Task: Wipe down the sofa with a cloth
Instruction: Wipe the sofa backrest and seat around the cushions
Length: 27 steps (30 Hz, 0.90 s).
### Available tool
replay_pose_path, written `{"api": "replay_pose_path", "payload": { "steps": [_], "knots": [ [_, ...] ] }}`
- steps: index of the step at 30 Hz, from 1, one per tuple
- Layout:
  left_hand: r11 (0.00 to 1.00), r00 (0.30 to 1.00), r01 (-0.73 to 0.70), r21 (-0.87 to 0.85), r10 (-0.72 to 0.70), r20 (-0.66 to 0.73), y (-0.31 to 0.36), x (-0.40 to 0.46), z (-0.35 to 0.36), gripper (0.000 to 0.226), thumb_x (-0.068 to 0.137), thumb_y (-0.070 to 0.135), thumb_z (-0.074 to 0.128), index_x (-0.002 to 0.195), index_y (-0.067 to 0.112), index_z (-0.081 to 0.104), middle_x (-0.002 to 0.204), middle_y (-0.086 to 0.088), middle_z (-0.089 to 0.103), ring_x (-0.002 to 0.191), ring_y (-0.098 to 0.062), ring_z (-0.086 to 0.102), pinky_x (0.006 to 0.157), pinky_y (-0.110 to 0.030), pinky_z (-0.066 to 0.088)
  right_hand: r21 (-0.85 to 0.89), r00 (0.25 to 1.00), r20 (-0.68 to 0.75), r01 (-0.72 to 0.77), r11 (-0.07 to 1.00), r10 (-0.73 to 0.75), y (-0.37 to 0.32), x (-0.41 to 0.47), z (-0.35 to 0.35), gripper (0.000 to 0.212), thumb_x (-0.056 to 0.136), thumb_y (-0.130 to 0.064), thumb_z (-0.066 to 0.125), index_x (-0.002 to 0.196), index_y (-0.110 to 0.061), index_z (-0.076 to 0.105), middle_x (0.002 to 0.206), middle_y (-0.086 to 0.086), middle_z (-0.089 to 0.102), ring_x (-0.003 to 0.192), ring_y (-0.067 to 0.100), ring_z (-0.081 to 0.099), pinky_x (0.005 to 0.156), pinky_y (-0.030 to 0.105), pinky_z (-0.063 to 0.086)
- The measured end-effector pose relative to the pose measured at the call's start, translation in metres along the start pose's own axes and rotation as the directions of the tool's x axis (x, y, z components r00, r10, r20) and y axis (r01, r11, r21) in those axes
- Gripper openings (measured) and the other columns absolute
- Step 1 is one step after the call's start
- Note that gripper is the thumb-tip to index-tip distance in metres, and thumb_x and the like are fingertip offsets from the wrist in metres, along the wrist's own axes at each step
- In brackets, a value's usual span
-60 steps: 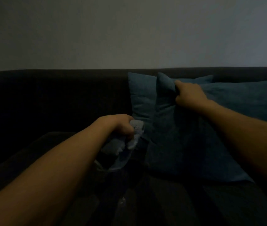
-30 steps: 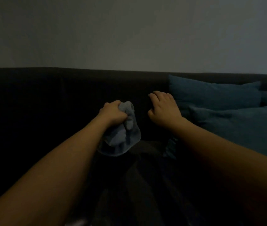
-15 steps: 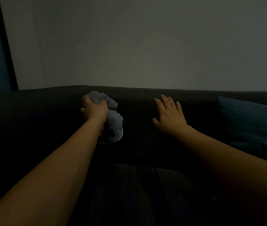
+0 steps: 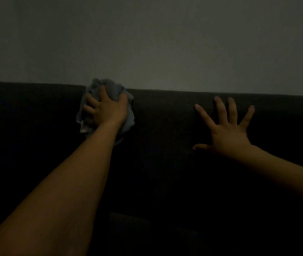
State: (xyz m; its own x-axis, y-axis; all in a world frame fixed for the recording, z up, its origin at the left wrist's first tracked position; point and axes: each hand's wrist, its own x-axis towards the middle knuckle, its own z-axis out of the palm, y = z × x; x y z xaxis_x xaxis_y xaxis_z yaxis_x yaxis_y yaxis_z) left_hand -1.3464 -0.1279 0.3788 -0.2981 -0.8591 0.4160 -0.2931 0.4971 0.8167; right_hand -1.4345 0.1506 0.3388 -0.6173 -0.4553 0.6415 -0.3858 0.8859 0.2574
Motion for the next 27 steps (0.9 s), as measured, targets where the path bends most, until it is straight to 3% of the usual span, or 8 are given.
{"api": "replay_pose_path", "payload": {
  "steps": [4,7,10,15,18,22,25,27],
  "knots": [
    [0.997,0.988,0.032,-0.069,-0.042,-0.147,0.007,-0.033,0.023,0.070,0.084,0.063,0.040,0.146,0.035,0.022,0.156,-0.009,0.008,0.135,-0.041,0.017,0.105,-0.061,0.022,0.033,0.999,-0.038,0.031,0.999,-0.030,0.002,0.000,0.007,0.122,0.058,-0.085,0.055,0.136,-0.049,-0.031,0.153,0.010,-0.028,0.139,0.040,-0.025,0.098,0.075,-0.013],
    [0.996,0.996,-0.061,-0.059,0.057,-0.071,0.027,-0.079,0.038,0.069,0.084,0.061,0.040,0.145,0.035,0.020,0.155,-0.010,0.008,0.132,-0.040,0.017,0.104,-0.059,0.024,0.087,0.995,0.036,0.091,0.992,-0.094,0.009,-0.002,-0.003,0.124,0.059,-0.082,0.059,0.136,-0.049,-0.032,0.152,0.005,-0.032,0.139,0.036,-0.028,0.100,0.072,-0.014],
    [0.993,0.992,-0.112,-0.033,0.114,0.048,0.056,-0.124,0.048,0.068,0.088,0.057,0.039,0.146,0.034,0.014,0.154,-0.010,0.004,0.133,-0.040,0.013,0.104,-0.057,0.024,0.054,0.976,0.115,0.178,0.982,-0.183,0.049,-0.004,-0.025,0.122,0.066,-0.070,0.066,0.142,-0.044,-0.026,0.156,0.000,-0.024,0.144,0.025,-0.019,0.107,0.066,-0.007],
    [0.971,0.945,-0.219,-0.096,0.236,0.229,0.114,-0.194,0.070,0.061,0.088,0.050,0.041,0.143,0.036,0.018,0.152,-0.008,0.004,0.134,-0.039,0.011,0.105,-0.061,0.021,-0.190,0.954,0.287,-0.030,0.981,0.085,0.167,-0.025,-0.051,0.113,0.077,-0.071,0.052,0.148,-0.021,-0.020,0.157,0.022,-0.006,0.145,0.038,-0.002,0.104,0.070,-0.015],
    [0.902,0.856,-0.428,-0.063,0.427,0.293,0.142,-0.257,0.099,0.062,0.087,0.051,0.044,0.142,0.036,0.020,0.148,-0.009,0.008,0.130,-0.039,0.013,0.100,-0.064,0.024,-0.242,0.955,0.269,-0.058,0.969,0.124,0.185,-0.034,-0.044,0.090,0.093,-0.053,0.042,0.150,-0.014,-0.016,0.156,0.026,0.000,0.142,0.046,0.005,0.111,0.064,-0.006],
    [0.791,0.786,-0.606,0.077,0.582,0.205,0.135,-0.298,0.130,0.067,0.084,0.057,0.045,0.142,0.038,0.015,0.142,-0.013,0.014,0.120,-0.037,0.020,0.095,-0.061,0.028,-0.102,0.975,0.205,-0.069,0.992,0.089,0.184,-0.036,-0.032,0.080,0.096,-0.031,0.046,0.151,-0.016,-0.011,0.157,0.021,0.001,0.140,0.046,0.010,0.112,0.051,0.021],
    [0.544,0.575,-0.818,0.188,0.782,0.241,0.081,-0.317,0.155,0.075,0.078,0.055,0.056,0.137,0.039,0.012,0.140,-0.013,0.018,0.118,-0.037,0.023,0.094,-0.060,0.030,-0.084,0.990,0.136,-0.010,0.996,0.022,0.193,-0.042,-0.026,0.082,0.094,-0.025,0.049,0.151,-0.015,-0.008,0.156,0.022,0.003,0.140,0.045,0.012,0.110,0.050,0.024],
    [0.425,0.467,-0.884,0.193,0.799,0.378,0.048,-0.332,0.163,0.077,0.077,0.056,0.058,0.137,0.040,0.014,0.143,-0.011,0.022,0.118,-0.034,0.021,0.093,-0.060,0.030,-0.101,0.989,0.140,-0.026,0.995,0.040,0.189,-0.045,-0.026,0.085,0.093,-0.021,0.052,0.151,-0.014,-0.010,0.157,0.022,-0.001,0.141,0.045,0.008,0.109,0.049,0.027]
  ]
}}
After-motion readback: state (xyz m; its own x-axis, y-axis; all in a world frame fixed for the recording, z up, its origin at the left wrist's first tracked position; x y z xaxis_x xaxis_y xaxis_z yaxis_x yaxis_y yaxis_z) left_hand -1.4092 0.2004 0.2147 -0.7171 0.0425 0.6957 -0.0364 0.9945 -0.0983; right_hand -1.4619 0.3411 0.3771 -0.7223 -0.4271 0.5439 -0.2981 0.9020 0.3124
